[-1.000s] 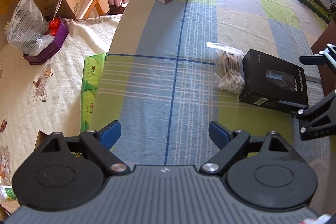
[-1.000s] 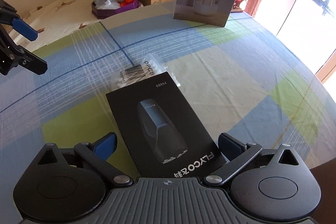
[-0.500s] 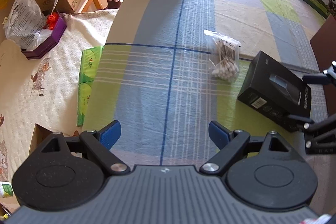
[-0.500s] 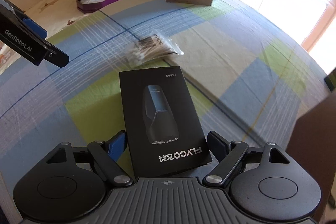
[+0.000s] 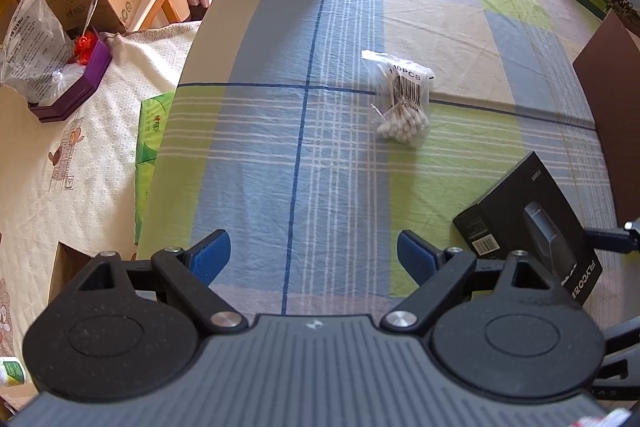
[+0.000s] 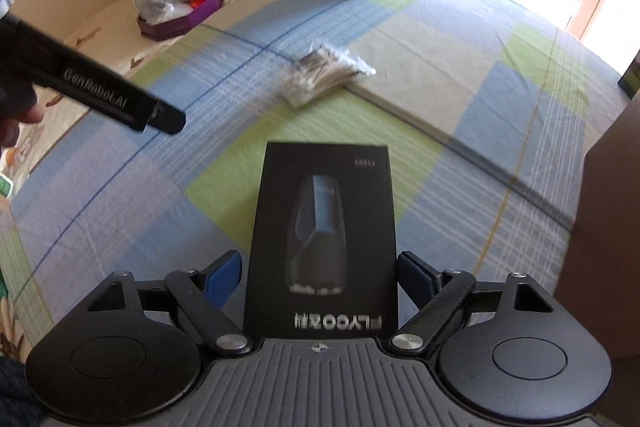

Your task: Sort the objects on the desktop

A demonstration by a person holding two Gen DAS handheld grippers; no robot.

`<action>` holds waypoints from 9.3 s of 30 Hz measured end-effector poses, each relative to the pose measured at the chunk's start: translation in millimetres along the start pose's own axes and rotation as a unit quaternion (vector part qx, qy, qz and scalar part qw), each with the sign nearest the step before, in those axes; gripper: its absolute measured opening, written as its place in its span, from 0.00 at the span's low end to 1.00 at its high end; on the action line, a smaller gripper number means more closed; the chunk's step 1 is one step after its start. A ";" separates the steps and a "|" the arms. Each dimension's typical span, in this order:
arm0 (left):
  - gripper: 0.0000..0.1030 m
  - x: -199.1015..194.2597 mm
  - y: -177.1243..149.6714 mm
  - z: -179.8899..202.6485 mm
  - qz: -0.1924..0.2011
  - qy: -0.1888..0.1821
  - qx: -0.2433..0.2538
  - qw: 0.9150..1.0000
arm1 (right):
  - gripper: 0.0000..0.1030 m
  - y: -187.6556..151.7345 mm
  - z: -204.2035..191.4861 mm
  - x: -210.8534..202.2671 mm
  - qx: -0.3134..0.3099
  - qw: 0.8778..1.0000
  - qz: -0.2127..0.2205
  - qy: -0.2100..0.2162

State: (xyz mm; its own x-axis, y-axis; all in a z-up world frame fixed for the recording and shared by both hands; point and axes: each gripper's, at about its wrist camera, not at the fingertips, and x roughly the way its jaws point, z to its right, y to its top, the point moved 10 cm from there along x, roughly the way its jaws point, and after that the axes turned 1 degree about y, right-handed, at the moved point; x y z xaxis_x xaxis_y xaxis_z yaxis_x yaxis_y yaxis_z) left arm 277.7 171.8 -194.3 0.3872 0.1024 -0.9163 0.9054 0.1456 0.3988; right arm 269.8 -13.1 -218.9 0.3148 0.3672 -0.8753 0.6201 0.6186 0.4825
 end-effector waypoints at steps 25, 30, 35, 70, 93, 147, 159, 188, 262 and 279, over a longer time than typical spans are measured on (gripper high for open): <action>0.86 22.6 44.7 49.4 0.056 -0.037 0.072 0.995 | 0.74 7.9 106.5 10.4 0.197 0.960 0.087 -0.179; 0.84 43.9 65.3 71.3 0.068 -0.042 0.111 0.991 | 0.74 11.7 114.6 13.7 0.209 0.956 0.088 -0.185; 0.74 64.7 82.9 86.3 0.070 -0.044 0.131 0.988 | 0.74 10.6 113.7 14.5 0.206 0.957 0.090 -0.184; 0.24 7.3 -70.3 107.0 -0.014 -0.104 0.097 0.990 | 0.74 -87.1 34.2 -41.0 0.113 0.991 0.017 -0.067; 0.26 7.5 -69.9 120.5 -0.001 -0.067 0.102 0.993 | 0.73 -75.5 36.1 -39.7 0.097 0.993 0.032 -0.054; 0.23 -134.1 35.8 379.2 0.152 -0.181 0.192 0.953 | 0.73 -93.9 293.4 -282.2 0.237 0.932 0.241 -0.128; 0.23 -74.8 80.8 437.1 0.114 -0.142 0.167 0.969 | 0.73 -77.4 376.3 -222.7 0.226 0.947 0.186 -0.131; 0.32 36.8 120.4 461.4 0.035 -0.070 0.146 0.986 | 0.74 -59.3 433.9 -119.8 0.216 0.965 0.089 -0.117; 0.99 -185.6 -72.7 312.5 0.192 -0.088 0.126 0.969 | 0.98 -193.9 179.2 -290.3 0.263 0.940 0.188 -0.111; 0.99 -203.1 -124.2 282.2 0.180 -0.075 0.112 0.974 | 0.98 -212.7 121.9 -294.9 0.251 0.946 0.175 -0.107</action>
State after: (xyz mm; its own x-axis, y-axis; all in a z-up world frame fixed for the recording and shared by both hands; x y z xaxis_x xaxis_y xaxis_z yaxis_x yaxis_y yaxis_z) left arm 135.8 -144.8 -68.0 0.6925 -0.0399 -0.7203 0.7151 -0.0937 0.6927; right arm 132.6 -337.6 -67.4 0.6696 0.3059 -0.6768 0.6966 0.0575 0.7152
